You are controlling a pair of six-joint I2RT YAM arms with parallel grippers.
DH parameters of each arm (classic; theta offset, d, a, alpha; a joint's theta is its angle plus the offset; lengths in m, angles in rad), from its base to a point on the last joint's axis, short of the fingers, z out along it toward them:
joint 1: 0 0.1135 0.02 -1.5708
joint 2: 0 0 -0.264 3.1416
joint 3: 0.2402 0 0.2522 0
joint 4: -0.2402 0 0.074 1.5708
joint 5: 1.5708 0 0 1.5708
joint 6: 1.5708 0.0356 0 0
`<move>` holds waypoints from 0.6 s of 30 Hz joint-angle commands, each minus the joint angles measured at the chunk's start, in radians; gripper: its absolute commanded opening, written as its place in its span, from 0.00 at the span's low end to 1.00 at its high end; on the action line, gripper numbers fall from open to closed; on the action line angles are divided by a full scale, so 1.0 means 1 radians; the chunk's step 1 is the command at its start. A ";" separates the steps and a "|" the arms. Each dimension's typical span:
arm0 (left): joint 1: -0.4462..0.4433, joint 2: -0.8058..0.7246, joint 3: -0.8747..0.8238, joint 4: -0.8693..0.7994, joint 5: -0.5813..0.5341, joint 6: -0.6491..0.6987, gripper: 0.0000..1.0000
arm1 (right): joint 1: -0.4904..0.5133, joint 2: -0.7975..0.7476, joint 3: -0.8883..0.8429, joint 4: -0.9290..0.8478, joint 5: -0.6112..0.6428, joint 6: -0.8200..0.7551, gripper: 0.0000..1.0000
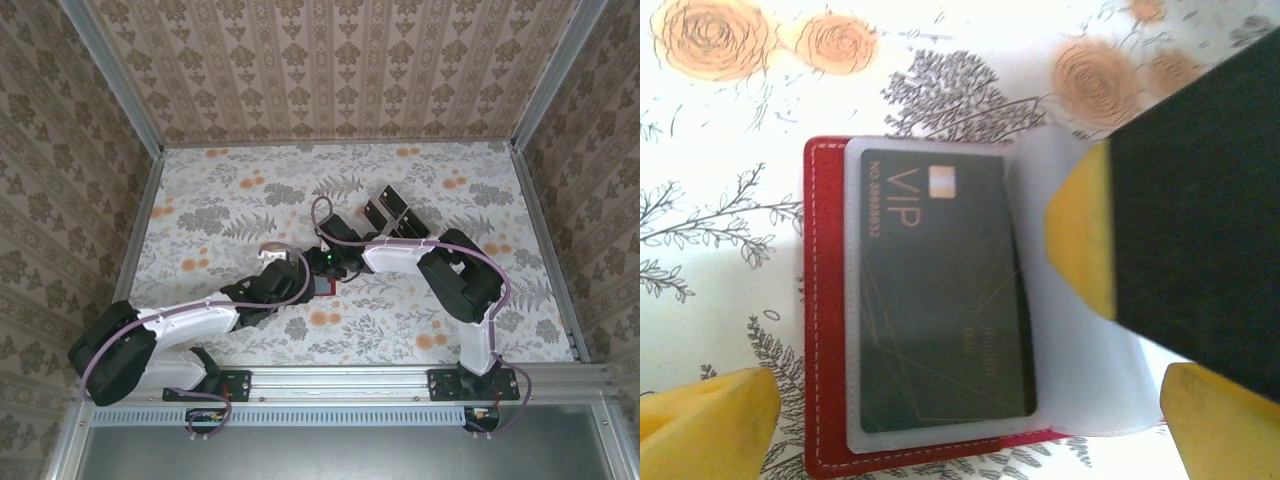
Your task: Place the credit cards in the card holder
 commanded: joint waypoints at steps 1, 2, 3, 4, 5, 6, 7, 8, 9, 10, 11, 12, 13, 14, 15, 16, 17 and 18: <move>-0.009 -0.029 -0.002 0.001 -0.023 0.025 1.00 | 0.010 0.023 0.015 -0.021 -0.028 0.019 0.52; -0.008 -0.024 -0.001 0.001 -0.021 0.028 1.00 | 0.009 0.022 0.016 -0.021 -0.029 0.020 0.51; -0.007 -0.017 -0.001 0.004 -0.016 0.029 1.00 | 0.010 0.021 0.017 -0.021 -0.031 0.021 0.51; -0.008 -0.008 -0.001 0.009 -0.013 0.033 1.00 | 0.010 0.020 0.018 -0.021 -0.031 0.021 0.52; -0.009 0.004 -0.001 0.019 -0.006 0.035 1.00 | 0.010 0.022 0.019 -0.023 -0.032 0.021 0.52; -0.008 0.018 -0.001 0.027 0.000 0.035 1.00 | 0.010 0.022 0.021 -0.021 -0.035 0.023 0.51; -0.008 0.031 0.001 0.034 0.002 0.036 1.00 | 0.010 0.024 0.020 -0.021 -0.035 0.024 0.52; -0.009 0.044 0.002 0.042 0.005 0.036 1.00 | 0.009 0.026 0.020 -0.020 -0.035 0.026 0.52; -0.008 0.059 0.002 0.051 0.007 0.037 1.00 | 0.009 0.025 0.019 -0.019 -0.035 0.027 0.51; -0.009 0.072 0.004 0.060 0.007 0.039 1.00 | 0.010 0.026 0.018 -0.020 -0.035 0.028 0.51; -0.008 0.087 0.005 0.065 0.007 0.041 1.00 | 0.009 0.027 0.018 -0.018 -0.037 0.028 0.52; -0.008 0.101 0.010 0.068 0.005 0.042 1.00 | 0.010 0.026 0.017 -0.017 -0.036 0.030 0.51; -0.009 0.112 0.011 0.068 0.005 0.040 1.00 | 0.010 0.025 0.016 -0.017 -0.037 0.030 0.51; -0.008 0.121 0.010 0.069 0.002 0.039 1.00 | 0.009 0.025 0.018 -0.017 -0.036 0.030 0.51; -0.008 0.129 0.006 0.071 -0.004 0.032 1.00 | 0.010 0.025 0.018 -0.018 -0.037 0.030 0.51; -0.008 0.133 0.004 0.072 -0.009 0.025 1.00 | 0.009 0.025 0.018 -0.018 -0.037 0.030 0.51; -0.008 0.138 -0.003 0.072 -0.012 0.016 1.00 | 0.009 0.024 0.018 -0.019 -0.037 0.029 0.51; -0.008 0.142 -0.010 0.068 -0.017 0.008 1.00 | 0.007 0.022 0.019 -0.020 -0.038 0.027 0.51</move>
